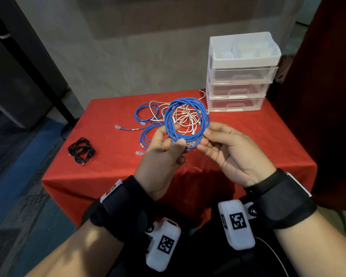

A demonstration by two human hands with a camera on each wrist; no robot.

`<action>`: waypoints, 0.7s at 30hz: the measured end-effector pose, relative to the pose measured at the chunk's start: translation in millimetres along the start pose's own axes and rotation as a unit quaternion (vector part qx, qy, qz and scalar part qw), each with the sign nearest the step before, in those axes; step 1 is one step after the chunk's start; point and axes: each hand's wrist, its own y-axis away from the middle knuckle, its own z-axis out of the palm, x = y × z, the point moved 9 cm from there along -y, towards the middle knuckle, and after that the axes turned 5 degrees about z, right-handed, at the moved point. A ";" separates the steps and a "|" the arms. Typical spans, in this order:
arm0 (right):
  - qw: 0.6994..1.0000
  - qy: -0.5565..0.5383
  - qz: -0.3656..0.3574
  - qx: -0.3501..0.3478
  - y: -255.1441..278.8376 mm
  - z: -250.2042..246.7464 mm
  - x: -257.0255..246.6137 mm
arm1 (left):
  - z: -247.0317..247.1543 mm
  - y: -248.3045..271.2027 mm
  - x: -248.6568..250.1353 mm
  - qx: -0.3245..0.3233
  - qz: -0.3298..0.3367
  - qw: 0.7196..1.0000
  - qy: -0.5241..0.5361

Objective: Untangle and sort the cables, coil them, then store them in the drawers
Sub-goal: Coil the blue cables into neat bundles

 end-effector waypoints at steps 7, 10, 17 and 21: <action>1.000 0.003 0.009 0.024 -1.2 -4.1 0.4 | 3.4 3.1 5.2 0.033 0.064 0.997 -0.029; 0.999 -0.006 0.013 0.038 -1.7 -6.8 1.5 | 8.4 5.8 9.5 0.020 0.097 0.994 -0.048; 0.998 -0.001 0.042 0.038 0.3 -9.1 6.2 | 18.9 11.1 19.7 -0.010 0.149 0.978 -0.143; 0.994 0.088 0.062 -0.010 6.8 0.8 10.3 | 12.8 9.6 21.2 0.014 0.150 0.979 -0.135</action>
